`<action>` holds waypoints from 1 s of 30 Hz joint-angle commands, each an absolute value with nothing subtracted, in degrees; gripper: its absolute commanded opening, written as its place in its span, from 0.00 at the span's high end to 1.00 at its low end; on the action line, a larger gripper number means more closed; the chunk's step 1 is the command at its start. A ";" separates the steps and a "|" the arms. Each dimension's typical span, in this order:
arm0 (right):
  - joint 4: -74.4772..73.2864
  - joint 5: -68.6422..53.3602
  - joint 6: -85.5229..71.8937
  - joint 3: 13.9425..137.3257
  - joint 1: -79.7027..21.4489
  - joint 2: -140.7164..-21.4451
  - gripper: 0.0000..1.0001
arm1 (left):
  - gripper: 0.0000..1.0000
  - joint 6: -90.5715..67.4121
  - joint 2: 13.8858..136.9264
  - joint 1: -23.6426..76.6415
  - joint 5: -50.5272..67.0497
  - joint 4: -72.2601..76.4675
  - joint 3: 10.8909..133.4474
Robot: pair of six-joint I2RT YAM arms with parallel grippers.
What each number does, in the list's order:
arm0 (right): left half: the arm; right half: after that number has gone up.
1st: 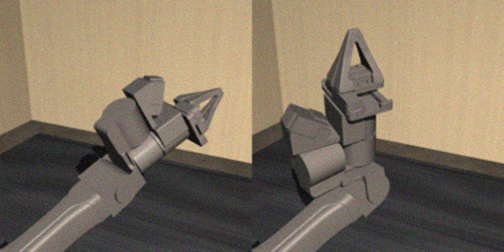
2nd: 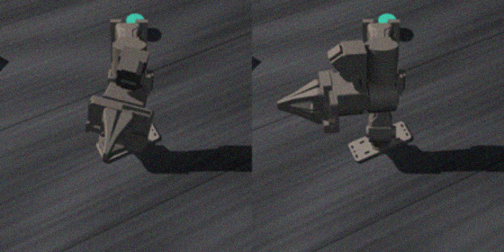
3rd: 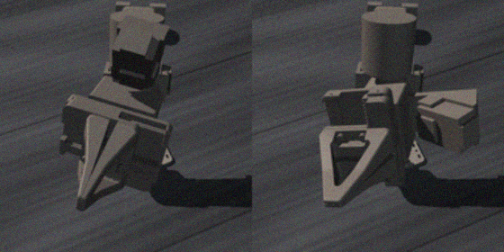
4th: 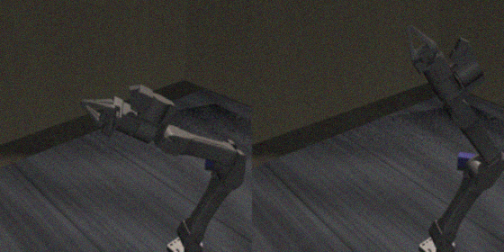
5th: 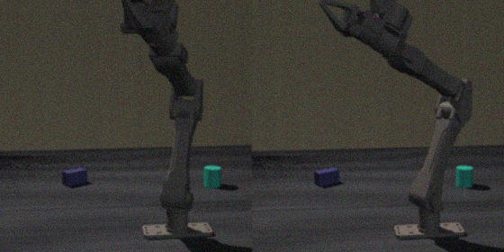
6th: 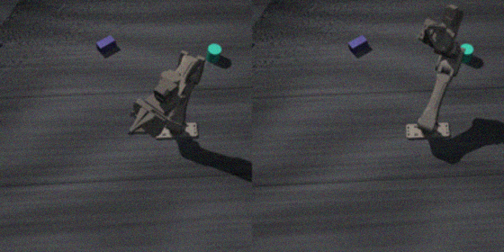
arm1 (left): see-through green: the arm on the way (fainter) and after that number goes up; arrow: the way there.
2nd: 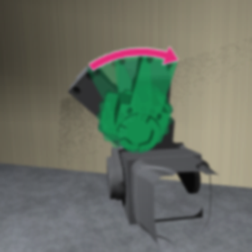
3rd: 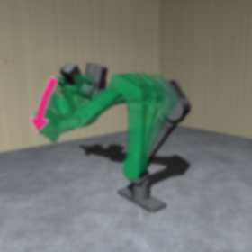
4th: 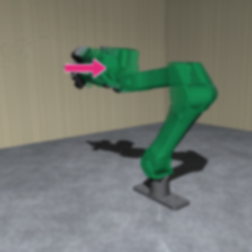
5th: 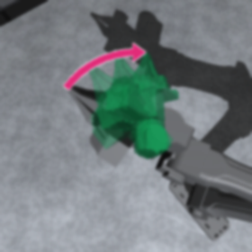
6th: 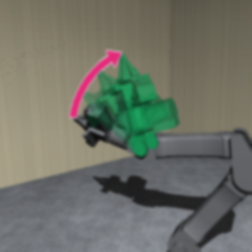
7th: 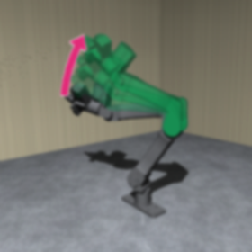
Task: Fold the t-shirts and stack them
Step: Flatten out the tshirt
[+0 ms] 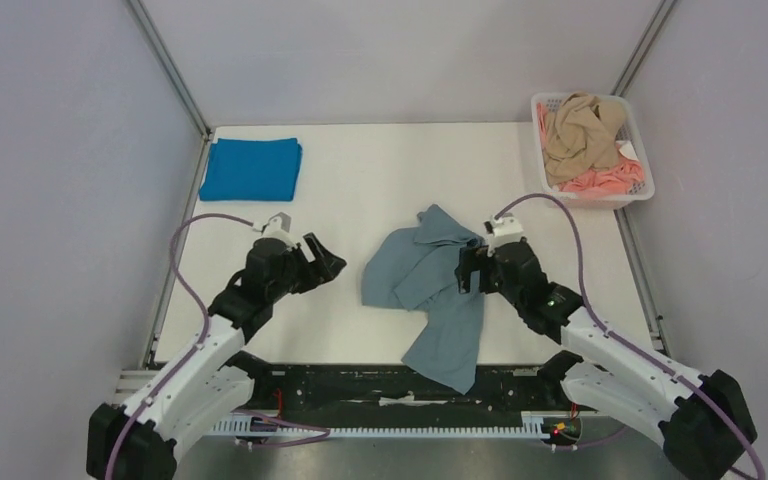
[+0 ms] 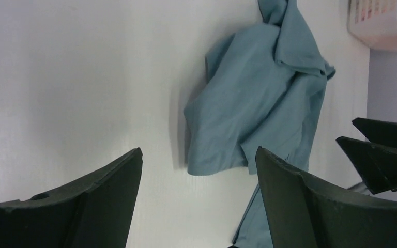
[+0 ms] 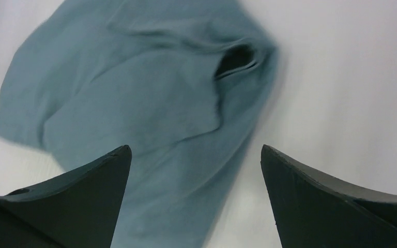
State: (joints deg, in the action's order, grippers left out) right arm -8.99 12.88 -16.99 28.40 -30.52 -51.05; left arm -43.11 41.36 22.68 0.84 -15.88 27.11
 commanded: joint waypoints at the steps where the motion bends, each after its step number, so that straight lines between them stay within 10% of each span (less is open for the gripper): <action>1: -11.44 18.36 -22.06 25.74 -46.21 -50.43 0.02 | 0.14 -43.08 51.04 28.40 13.87 -5.99 29.39; 8: -7.45 19.41 -18.49 27.94 -75.20 -60.75 0.02 | 0.14 -42.20 62.10 36.39 13.99 -1.74 30.64; 16: -7.20 16.52 -23.82 28.34 -78.27 -74.47 0.12 | 0.14 -40.81 60.96 36.50 9.54 -3.78 30.00; 23: -7.82 22.62 -26.28 26.92 -73.54 -71.77 0.77 | 0.14 -40.59 61.10 36.47 9.76 -3.86 30.23; 30: -9.96 27.14 -26.74 24.13 -67.81 -57.90 1.00 | 0.14 -38.28 63.23 40.51 10.03 -3.10 32.36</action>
State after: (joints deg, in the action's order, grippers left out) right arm -8.95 21.15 -24.99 25.93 -70.74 -66.02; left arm -42.06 62.04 37.41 10.39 -5.41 28.67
